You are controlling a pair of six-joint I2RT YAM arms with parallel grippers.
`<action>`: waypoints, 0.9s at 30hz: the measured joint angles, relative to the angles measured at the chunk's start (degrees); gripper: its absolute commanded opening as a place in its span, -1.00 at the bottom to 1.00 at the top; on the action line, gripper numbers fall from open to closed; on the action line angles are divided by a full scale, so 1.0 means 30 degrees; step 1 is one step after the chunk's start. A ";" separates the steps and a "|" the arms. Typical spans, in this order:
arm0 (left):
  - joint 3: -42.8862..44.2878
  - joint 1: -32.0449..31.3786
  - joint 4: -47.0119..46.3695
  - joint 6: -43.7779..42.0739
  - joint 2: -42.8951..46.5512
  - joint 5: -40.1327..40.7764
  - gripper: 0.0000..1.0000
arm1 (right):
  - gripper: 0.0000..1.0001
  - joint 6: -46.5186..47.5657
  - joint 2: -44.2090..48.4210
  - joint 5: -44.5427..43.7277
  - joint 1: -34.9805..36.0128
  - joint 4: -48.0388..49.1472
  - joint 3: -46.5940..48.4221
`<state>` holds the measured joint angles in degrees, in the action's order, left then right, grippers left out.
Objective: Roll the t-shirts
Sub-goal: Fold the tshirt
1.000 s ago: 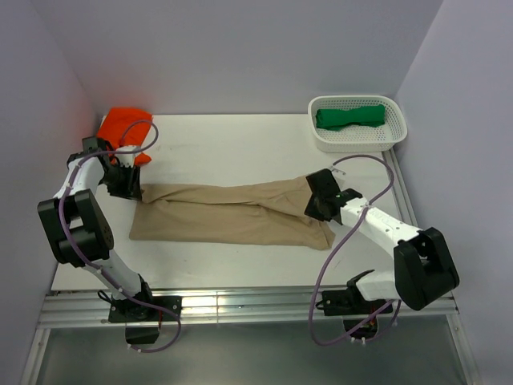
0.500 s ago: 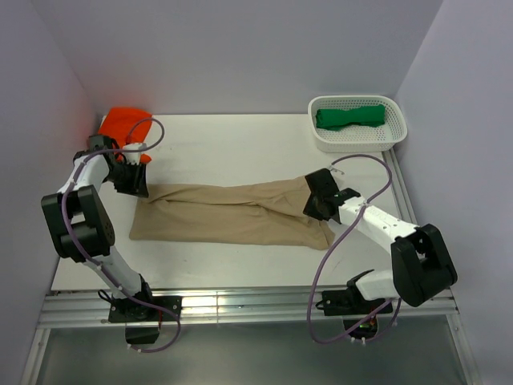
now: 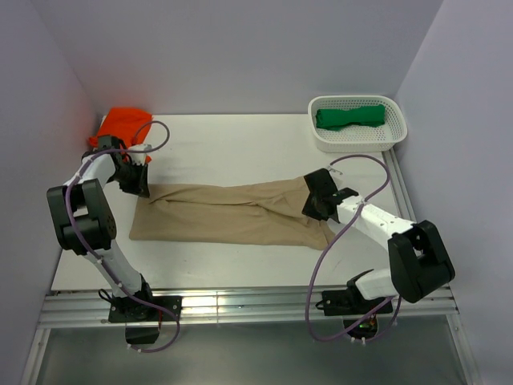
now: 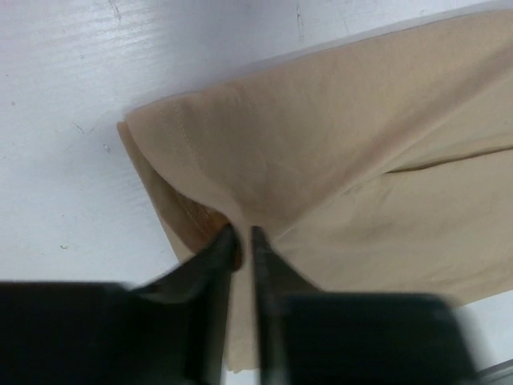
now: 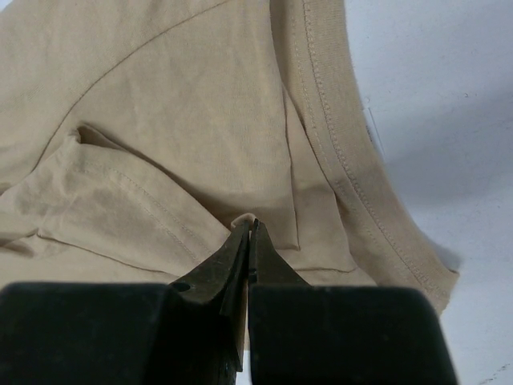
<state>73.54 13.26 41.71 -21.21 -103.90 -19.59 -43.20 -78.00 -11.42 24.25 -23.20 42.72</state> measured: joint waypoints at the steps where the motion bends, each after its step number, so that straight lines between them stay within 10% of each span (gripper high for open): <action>1: 0.0000 0.0000 -0.0036 0.0029 0.0000 0.0036 -0.86 | -1.00 0.0000 -0.0022 0.0000 0.0000 0.0000 0.0000; 27: 0.4036 0.1574 0.2849 0.0306 -0.1246 -0.1596 -0.99 | -1.00 0.0801 -0.0306 -0.0036 -0.1851 -0.0663 0.0758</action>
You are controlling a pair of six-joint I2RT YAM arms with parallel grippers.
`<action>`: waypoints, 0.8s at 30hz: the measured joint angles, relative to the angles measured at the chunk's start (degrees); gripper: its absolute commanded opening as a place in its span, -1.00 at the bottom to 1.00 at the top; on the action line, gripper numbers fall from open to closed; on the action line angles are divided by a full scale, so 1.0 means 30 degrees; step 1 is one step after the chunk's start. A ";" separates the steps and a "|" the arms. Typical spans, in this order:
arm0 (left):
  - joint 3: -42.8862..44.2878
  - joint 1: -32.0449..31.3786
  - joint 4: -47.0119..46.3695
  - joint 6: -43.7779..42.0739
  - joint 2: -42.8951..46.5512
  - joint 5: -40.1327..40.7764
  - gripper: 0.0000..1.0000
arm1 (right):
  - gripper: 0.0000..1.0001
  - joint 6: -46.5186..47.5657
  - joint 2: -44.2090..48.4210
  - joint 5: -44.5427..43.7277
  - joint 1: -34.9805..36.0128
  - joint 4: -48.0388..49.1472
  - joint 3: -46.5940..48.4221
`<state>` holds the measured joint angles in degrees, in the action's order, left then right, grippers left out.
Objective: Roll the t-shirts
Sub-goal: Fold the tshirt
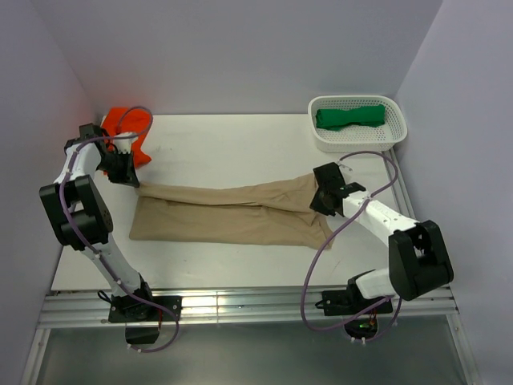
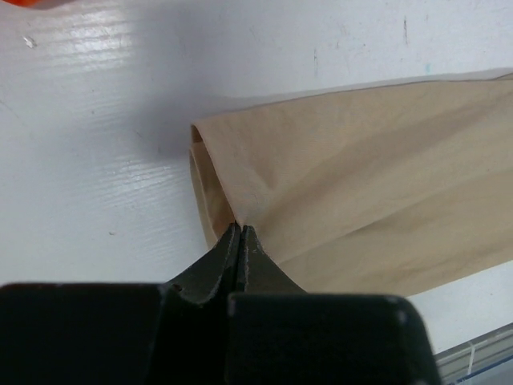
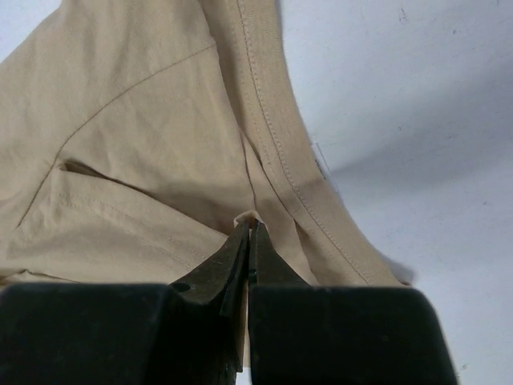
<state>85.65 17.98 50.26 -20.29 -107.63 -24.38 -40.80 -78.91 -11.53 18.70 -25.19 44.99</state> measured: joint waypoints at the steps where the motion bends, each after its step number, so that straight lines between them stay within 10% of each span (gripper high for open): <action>1: -0.0051 0.0007 0.0058 -0.0022 0.0000 -0.0015 -0.99 | -1.00 0.0000 0.0087 0.0000 -0.0029 -0.0051 -0.0022; 18: -0.2579 0.0357 0.0342 -0.0991 0.0000 0.0597 -0.99 | -0.97 -0.0750 0.1231 0.0721 0.0809 0.0619 -0.2659; 24: -0.3031 0.0357 -0.0095 -0.1049 0.0007 0.1049 -0.53 | -0.28 -0.1224 0.0860 0.0714 0.1829 0.0823 -0.2681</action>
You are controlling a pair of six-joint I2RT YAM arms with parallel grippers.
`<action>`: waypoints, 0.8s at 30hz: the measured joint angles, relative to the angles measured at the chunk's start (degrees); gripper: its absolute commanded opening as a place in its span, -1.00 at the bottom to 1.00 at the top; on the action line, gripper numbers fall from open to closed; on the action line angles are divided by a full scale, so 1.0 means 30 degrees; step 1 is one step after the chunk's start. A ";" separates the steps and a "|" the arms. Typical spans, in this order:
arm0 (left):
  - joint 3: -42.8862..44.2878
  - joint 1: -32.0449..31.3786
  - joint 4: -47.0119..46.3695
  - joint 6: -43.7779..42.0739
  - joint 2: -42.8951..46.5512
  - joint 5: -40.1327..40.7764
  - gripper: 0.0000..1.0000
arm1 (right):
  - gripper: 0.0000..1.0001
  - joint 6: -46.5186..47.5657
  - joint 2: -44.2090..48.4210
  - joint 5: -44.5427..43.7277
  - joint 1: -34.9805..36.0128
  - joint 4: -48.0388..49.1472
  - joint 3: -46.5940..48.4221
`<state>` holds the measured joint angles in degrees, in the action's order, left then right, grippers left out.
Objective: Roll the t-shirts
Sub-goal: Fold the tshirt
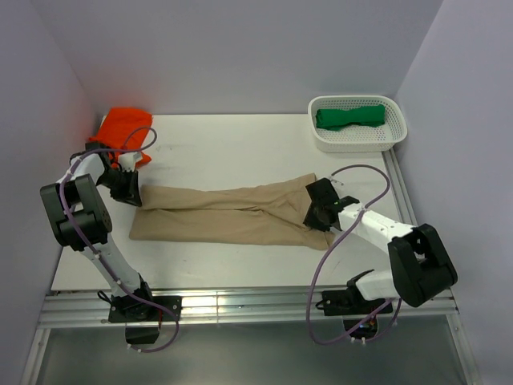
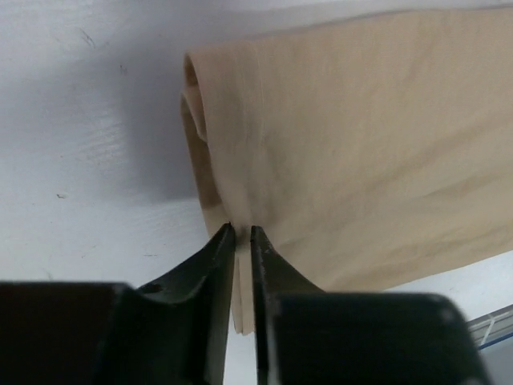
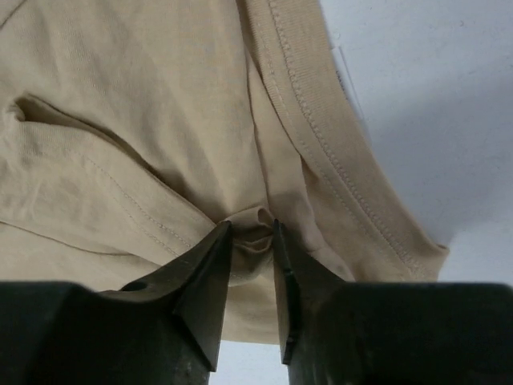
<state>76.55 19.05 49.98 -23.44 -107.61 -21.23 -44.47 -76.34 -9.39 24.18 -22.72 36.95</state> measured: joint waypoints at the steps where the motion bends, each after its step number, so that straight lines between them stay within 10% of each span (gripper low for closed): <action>1: -0.0109 0.0000 -0.0044 -0.0007 0.0000 0.0066 -0.39 | -0.15 -0.0007 0.0007 0.0007 0.0102 0.0022 0.0000; 10: -0.0656 0.0007 -0.0350 -0.0306 0.0597 0.0386 0.09 | -0.02 0.0226 0.1013 -0.0372 0.0233 -0.1508 0.1515; 24: 0.0102 0.0211 -0.0386 -0.0277 0.1953 0.0379 0.18 | -0.10 0.1239 -0.5894 0.0517 0.0860 -0.0678 0.7213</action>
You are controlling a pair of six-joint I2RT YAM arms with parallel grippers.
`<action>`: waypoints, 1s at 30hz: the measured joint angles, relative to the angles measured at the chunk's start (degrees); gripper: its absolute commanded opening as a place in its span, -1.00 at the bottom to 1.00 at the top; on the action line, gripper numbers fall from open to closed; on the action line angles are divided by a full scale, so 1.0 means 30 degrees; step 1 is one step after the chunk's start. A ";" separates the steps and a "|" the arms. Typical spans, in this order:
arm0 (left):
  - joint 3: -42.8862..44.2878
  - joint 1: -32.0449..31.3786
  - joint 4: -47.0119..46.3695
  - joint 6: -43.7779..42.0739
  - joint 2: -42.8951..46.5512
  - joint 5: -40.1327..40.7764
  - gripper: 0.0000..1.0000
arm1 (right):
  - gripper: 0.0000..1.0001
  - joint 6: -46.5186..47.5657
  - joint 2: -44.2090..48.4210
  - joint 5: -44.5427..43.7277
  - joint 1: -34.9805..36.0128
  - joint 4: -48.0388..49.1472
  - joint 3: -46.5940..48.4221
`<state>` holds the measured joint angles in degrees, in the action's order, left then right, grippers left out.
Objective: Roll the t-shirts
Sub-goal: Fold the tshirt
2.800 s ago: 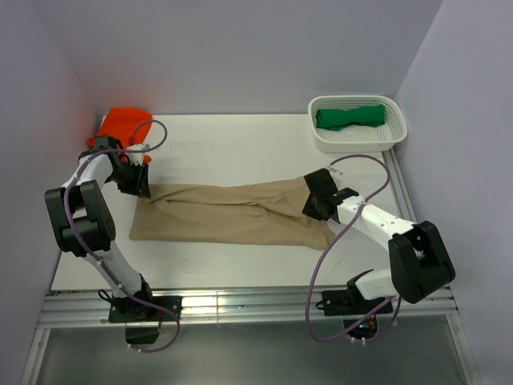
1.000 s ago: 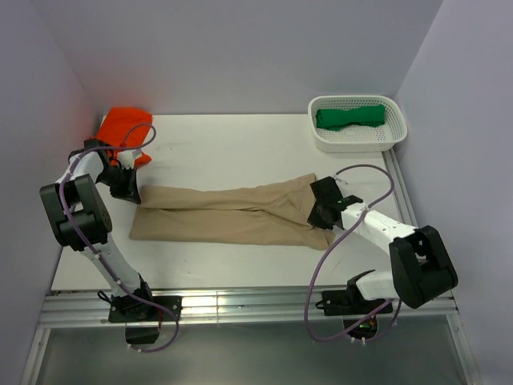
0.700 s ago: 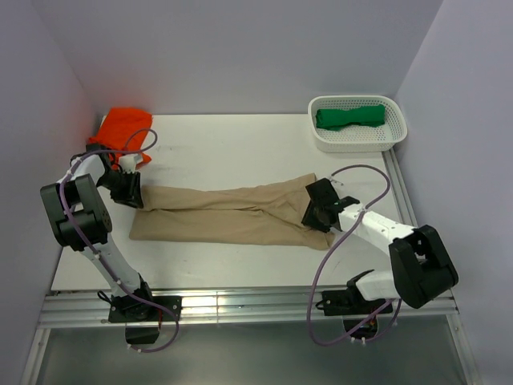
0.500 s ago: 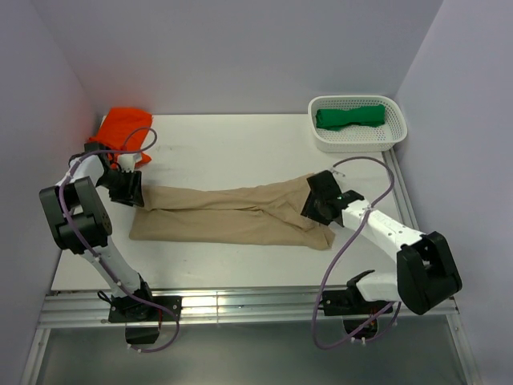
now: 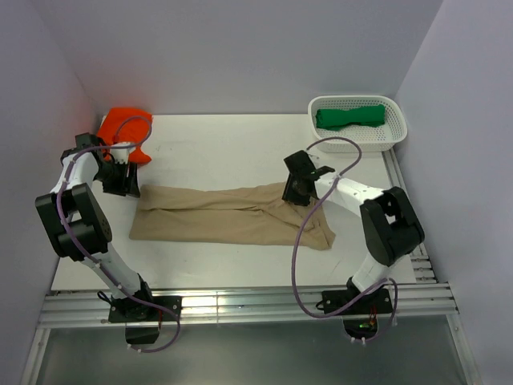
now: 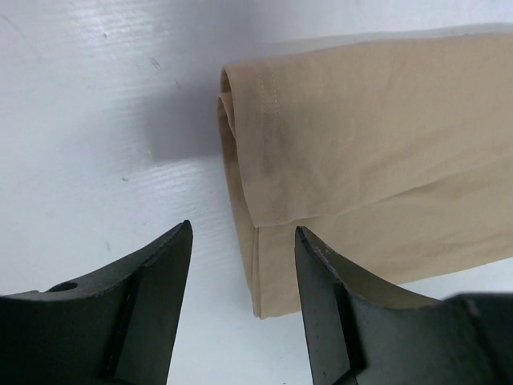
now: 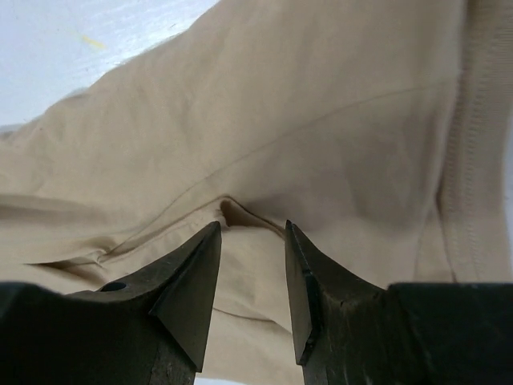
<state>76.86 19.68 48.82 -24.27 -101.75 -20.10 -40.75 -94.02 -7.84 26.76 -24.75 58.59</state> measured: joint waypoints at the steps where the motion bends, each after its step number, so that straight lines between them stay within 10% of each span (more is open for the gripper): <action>1: 0.0138 0.0000 0.0015 0.0000 0.0000 -0.0015 0.18 | -0.10 0.0022 -0.0444 0.0036 0.0168 -0.0015 0.0226; 7: 0.0758 0.0000 0.0124 0.0058 0.0000 -0.0175 0.15 | -0.22 0.0058 -0.1778 0.0131 0.0780 0.0015 0.1100; 14: 0.0962 0.0000 0.0189 0.0131 -0.0015 -0.0211 0.11 | -0.94 -0.0080 -0.1967 -0.0058 0.1224 -0.0102 0.1122; 30: 0.1209 0.0000 0.0423 0.0372 -0.0335 -0.0342 0.09 | -0.85 -0.2222 0.1923 -0.1115 0.5428 -0.0612 -0.1115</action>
<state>80.49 19.68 50.09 -23.16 -102.76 -21.12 -47.42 -88.25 -11.18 43.05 -26.59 55.24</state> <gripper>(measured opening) 0.548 0.052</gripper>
